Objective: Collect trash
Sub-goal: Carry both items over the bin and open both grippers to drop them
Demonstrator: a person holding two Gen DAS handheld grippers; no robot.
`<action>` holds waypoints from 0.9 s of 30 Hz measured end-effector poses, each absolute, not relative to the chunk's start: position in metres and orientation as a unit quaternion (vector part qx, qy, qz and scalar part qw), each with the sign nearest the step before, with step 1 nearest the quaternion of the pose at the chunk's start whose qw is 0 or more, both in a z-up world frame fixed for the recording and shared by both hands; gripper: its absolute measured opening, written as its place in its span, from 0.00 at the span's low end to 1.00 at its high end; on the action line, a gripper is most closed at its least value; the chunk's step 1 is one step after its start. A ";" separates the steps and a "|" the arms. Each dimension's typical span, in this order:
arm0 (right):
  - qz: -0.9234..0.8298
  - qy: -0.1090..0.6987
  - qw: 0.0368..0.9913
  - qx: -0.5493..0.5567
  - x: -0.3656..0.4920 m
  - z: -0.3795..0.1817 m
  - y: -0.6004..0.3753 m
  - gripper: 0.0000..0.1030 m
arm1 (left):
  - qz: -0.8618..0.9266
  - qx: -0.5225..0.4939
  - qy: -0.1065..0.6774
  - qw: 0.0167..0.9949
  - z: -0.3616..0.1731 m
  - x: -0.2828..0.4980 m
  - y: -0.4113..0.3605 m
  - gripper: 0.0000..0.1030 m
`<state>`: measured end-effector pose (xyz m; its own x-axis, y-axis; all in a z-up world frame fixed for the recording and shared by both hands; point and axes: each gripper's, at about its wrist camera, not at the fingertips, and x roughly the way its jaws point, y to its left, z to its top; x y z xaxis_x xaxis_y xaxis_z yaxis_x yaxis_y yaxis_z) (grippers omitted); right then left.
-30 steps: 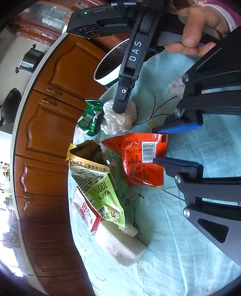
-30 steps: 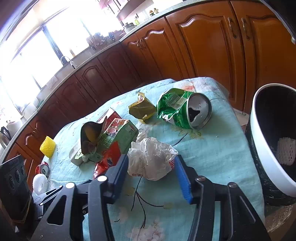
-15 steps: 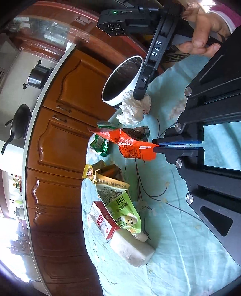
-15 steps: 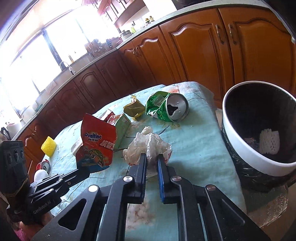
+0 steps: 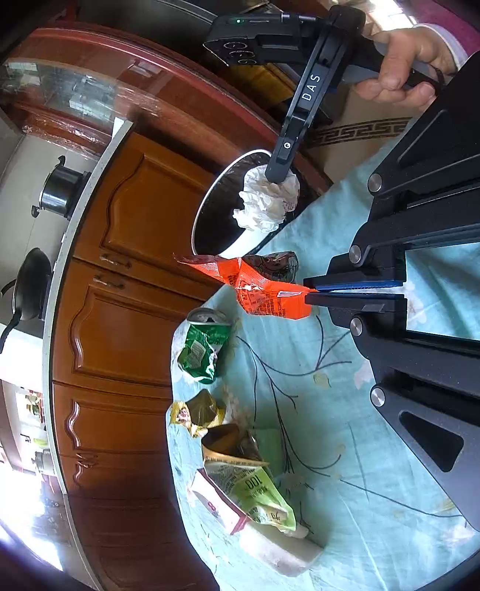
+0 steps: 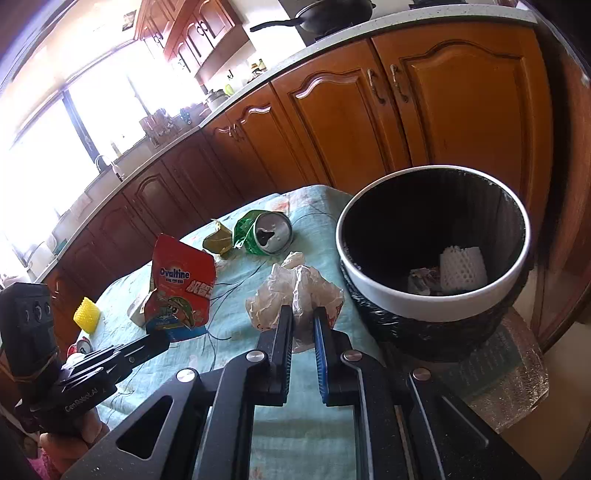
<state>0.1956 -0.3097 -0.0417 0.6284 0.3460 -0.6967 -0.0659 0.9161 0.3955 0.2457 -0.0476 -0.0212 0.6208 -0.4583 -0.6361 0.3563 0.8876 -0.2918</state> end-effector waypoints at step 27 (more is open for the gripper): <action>0.034 0.388 0.904 0.175 0.211 -0.030 -0.397 0.11 | -0.271 0.001 0.382 0.883 -0.015 0.311 -0.164 0.00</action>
<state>0.2112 -0.3974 -0.0295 0.6970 0.1972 -0.6895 0.0737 0.9367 0.3423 0.3113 -0.1639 -0.0146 0.5608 -0.4791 -0.6752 0.4801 0.8526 -0.2063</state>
